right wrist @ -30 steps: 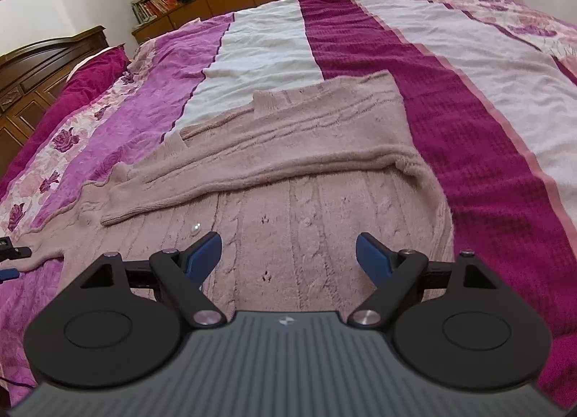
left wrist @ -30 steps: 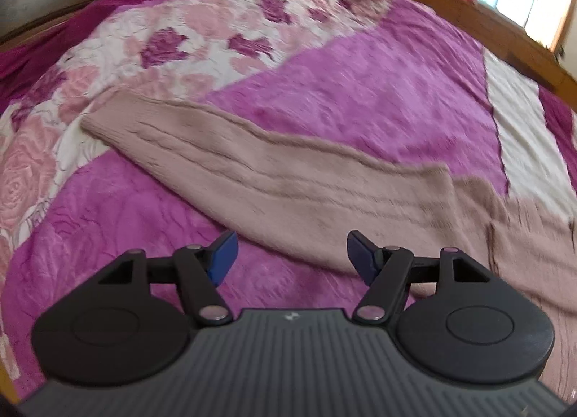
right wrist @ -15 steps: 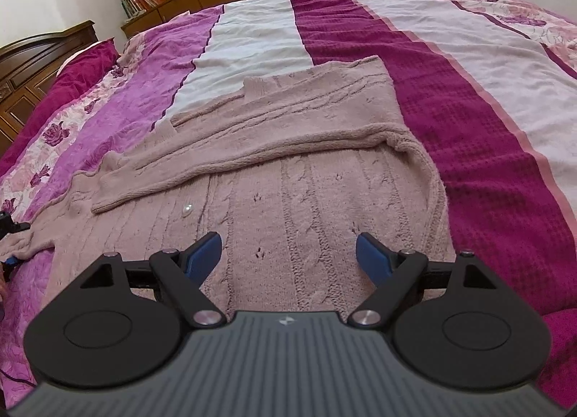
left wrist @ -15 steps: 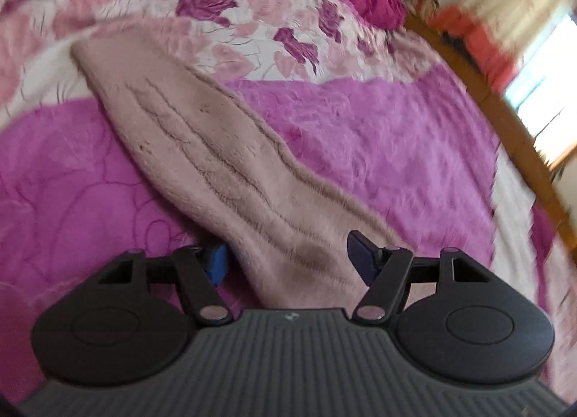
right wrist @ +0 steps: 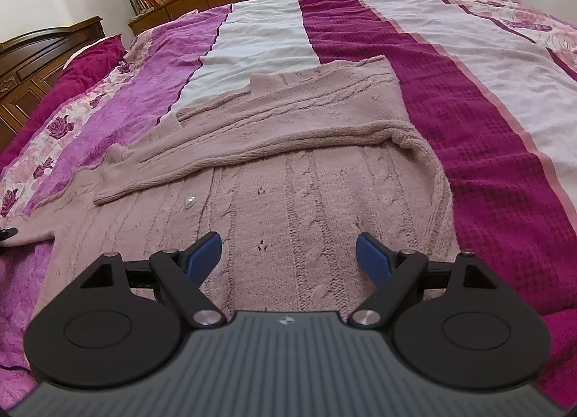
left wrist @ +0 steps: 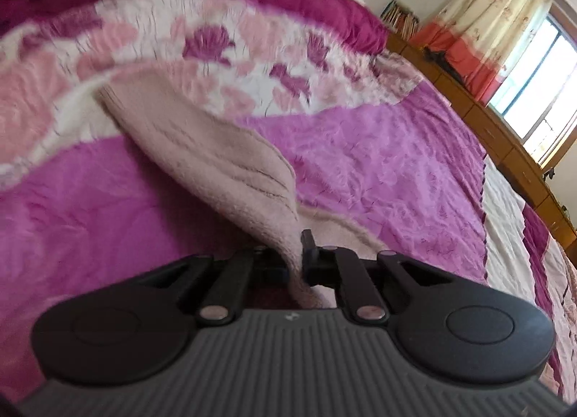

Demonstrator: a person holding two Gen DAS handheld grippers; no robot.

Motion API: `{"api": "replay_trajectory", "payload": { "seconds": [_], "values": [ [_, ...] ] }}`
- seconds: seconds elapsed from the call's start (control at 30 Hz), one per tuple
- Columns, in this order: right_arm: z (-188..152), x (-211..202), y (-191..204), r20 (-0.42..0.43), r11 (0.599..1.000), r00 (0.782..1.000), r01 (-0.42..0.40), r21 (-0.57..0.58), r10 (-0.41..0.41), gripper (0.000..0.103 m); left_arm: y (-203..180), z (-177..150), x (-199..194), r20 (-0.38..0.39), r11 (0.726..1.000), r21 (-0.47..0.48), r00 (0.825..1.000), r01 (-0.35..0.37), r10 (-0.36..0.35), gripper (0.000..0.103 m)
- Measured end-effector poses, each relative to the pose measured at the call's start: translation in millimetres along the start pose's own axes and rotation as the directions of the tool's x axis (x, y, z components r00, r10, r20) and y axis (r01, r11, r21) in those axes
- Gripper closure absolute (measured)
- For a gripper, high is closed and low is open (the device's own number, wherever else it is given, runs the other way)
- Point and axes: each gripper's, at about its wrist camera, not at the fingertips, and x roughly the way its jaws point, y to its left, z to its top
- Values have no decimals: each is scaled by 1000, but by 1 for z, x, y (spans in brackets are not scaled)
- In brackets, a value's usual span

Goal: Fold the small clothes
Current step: 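Lift the sleeve with the left gripper, carry it across the front, release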

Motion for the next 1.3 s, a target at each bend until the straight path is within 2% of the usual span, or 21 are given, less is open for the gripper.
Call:
{"api": "replay_trajectory", "payload": {
  "seconds": [0.13, 0.33, 0.47, 0.53, 0.6, 0.67, 0.83, 0.87, 0.9, 0.93, 1.1, 1.3],
  "values": [
    [-1, 1, -1, 0, 1000, 1000, -3, 4, 3, 16, 0, -3, -16, 11, 1000, 3, 1000, -5, 5, 95],
    [-3, -1, -4, 4, 1000, 1000, -5, 11, 5, 16, -3, -19, -22, 12, 997, 47, 998, -59, 58, 95],
    [-2, -2, -6, 6, 1000, 1000, -4, 13, 4, 16, 8, -20, -16, -15, 998, -2, 998, -56, 56, 92],
    [-2, -1, -6, 5, 1000, 1000, -4, 13, 4, 16, 12, -17, -15, 1, 999, -17, 999, -43, 43, 83],
    [-3, -1, -6, 3, 1000, 1000, -3, 12, 3, 16, 13, -13, -12, 22, 998, -15, 998, -63, 63, 56],
    [-3, 0, -5, 0, 1000, 1000, -1, 8, 1, 16, 12, -10, -8, 37, 997, -14, 996, -77, 77, 50],
    [-4, 1, -3, -4, 1000, 1000, 2, -3, -2, 16, 13, -5, 10, 11, 995, -5, 995, -97, 97, 51],
    [-4, 1, -2, -3, 1000, 1000, 1, -1, -1, 16, 11, -5, 11, 11, 995, 12, 995, -98, 98, 58],
    [-4, 1, -2, -3, 1000, 1000, 1, -1, -1, 16, 8, -4, 11, 11, 995, 35, 996, -90, 90, 76],
    [-4, 2, -2, -2, 1000, 1000, 2, 1, -2, 16, 6, -4, 11, 0, 996, 53, 997, -74, 74, 84],
    [-3, 4, -5, -1, 1000, 1000, 0, 12, 0, 16, -10, 1, -6, 9, 994, 96, 998, 53, -54, 87],
    [-3, 4, -7, 2, 1000, 1000, -5, 15, 5, 16, -54, 9, -34, 53, 976, 138, 983, 167, -176, 87]
  ]
}}
